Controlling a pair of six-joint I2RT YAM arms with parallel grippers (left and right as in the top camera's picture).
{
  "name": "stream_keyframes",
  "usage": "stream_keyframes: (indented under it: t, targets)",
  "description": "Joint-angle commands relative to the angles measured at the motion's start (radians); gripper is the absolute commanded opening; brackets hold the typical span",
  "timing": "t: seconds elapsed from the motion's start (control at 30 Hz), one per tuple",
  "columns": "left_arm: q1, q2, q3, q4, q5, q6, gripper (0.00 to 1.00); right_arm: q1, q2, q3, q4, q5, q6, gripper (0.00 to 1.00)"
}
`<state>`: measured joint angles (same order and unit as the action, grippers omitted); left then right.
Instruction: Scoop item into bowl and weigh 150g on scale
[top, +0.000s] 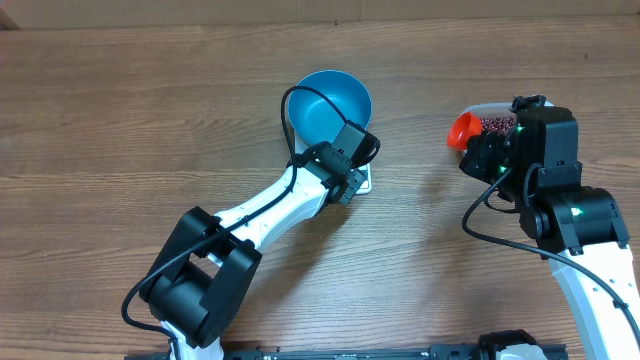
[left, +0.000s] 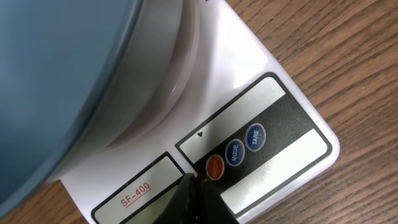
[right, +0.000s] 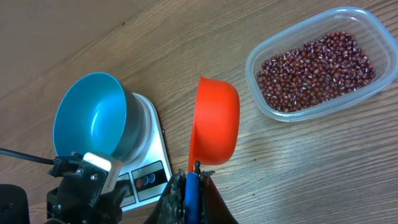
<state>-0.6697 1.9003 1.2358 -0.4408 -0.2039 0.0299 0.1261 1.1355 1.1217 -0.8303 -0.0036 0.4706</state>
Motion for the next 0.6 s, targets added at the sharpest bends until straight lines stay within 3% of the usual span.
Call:
stream_keyframes:
  t: [0.0, 0.57]
  targets:
    - [0.002, 0.01, -0.013, 0.001, -0.005, 0.016, 0.04, 0.002, 0.0, 0.031, 0.005, -0.006, 0.0, 0.04]
    - [0.002, 0.01, -0.017, 0.003, 0.0, 0.02, 0.04, 0.002, 0.0, 0.031, 0.006, -0.006, 0.0, 0.04]
